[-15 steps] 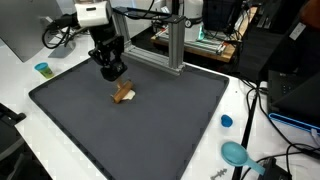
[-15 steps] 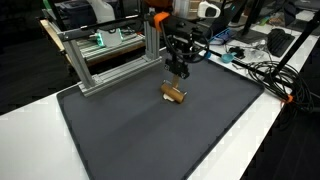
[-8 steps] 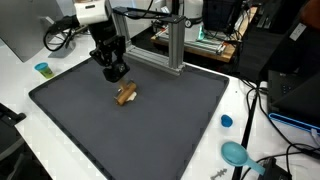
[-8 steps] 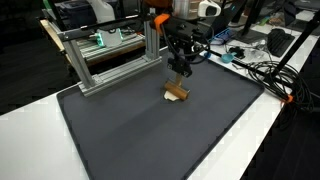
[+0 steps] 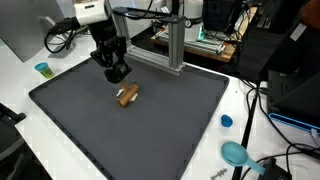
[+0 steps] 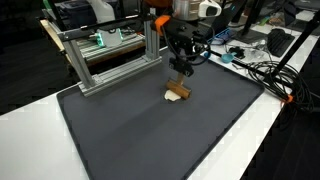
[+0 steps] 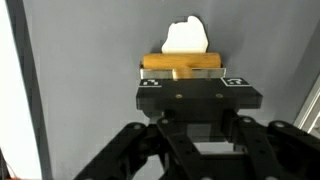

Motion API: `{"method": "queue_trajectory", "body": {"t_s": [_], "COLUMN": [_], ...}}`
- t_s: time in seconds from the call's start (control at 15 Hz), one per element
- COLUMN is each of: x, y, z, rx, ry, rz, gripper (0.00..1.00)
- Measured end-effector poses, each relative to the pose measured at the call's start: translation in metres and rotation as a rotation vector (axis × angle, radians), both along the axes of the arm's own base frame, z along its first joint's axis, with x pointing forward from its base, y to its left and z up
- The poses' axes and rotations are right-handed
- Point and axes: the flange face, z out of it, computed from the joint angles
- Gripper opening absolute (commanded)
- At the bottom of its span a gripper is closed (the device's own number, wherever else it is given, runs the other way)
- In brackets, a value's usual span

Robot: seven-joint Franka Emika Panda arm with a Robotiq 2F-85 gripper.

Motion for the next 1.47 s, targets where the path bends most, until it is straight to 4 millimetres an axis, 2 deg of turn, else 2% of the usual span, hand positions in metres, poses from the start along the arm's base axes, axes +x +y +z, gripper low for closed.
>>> {"method": "queue_trajectory", "body": {"t_s": [0.33, 0.6, 0.8, 0.93, 1.27, 1.4, 1.47], "x": [0.0, 0.002, 0.006, 0.012, 0.007, 0.006, 0.005], "y": [0.009, 0.029, 0.04, 0.053, 0.101, 0.102, 0.094], "z": [-0.002, -0.013, -0.007, 0.013, 0.09, 0.112, 0.119], "rx": [0.034, 0.098, 0.099, 0.043, -0.129, -0.169, -0.181], "ry": [0.002, 0.024, -0.012, -0.057, -0.116, -0.067, -0.037], "rz": [0.011, 0.006, -0.03, -0.099, -0.299, -0.397, -0.444], "gripper": [0.21, 0.21, 0.21, 0.21, 0.21, 0.21, 0.21]}}
